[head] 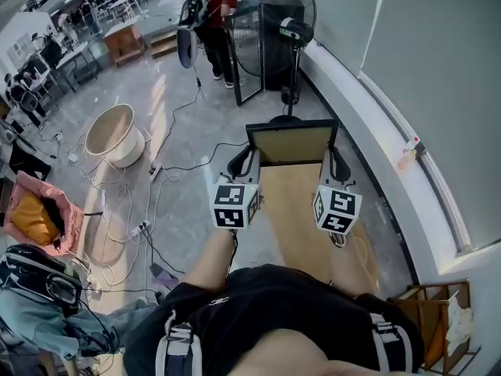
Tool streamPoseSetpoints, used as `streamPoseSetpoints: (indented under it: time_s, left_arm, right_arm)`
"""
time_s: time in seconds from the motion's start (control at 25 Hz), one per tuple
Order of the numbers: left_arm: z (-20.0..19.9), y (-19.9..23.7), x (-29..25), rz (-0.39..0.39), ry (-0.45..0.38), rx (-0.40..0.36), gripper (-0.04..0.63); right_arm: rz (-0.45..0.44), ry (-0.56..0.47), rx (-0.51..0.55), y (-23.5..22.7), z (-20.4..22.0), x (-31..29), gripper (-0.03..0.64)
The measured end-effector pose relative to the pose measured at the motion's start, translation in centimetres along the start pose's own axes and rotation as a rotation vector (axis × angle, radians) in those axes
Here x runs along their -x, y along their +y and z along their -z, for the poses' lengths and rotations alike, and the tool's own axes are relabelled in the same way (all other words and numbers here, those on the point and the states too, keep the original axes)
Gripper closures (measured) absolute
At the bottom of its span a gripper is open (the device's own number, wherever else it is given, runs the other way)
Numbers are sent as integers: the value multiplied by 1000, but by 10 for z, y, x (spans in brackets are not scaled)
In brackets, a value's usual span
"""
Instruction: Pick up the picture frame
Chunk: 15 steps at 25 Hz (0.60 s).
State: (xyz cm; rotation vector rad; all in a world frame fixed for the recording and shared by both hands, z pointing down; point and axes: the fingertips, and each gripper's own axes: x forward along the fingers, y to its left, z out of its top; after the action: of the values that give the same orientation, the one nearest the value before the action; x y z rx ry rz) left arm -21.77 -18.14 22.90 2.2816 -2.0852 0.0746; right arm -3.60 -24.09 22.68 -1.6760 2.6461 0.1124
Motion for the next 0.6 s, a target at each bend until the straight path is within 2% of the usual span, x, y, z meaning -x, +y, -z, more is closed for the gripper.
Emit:
streamPoseSetpoints:
  time_s: [0.24, 0.6]
  left_arm:
    - [0, 25, 16, -30, 25, 39, 525]
    - [-4, 42, 25, -30, 46, 71, 525]
  right_arm:
    - [-49, 20, 6, 29, -6, -2, 561]
    - [-56, 43, 10, 47, -12, -9, 561]
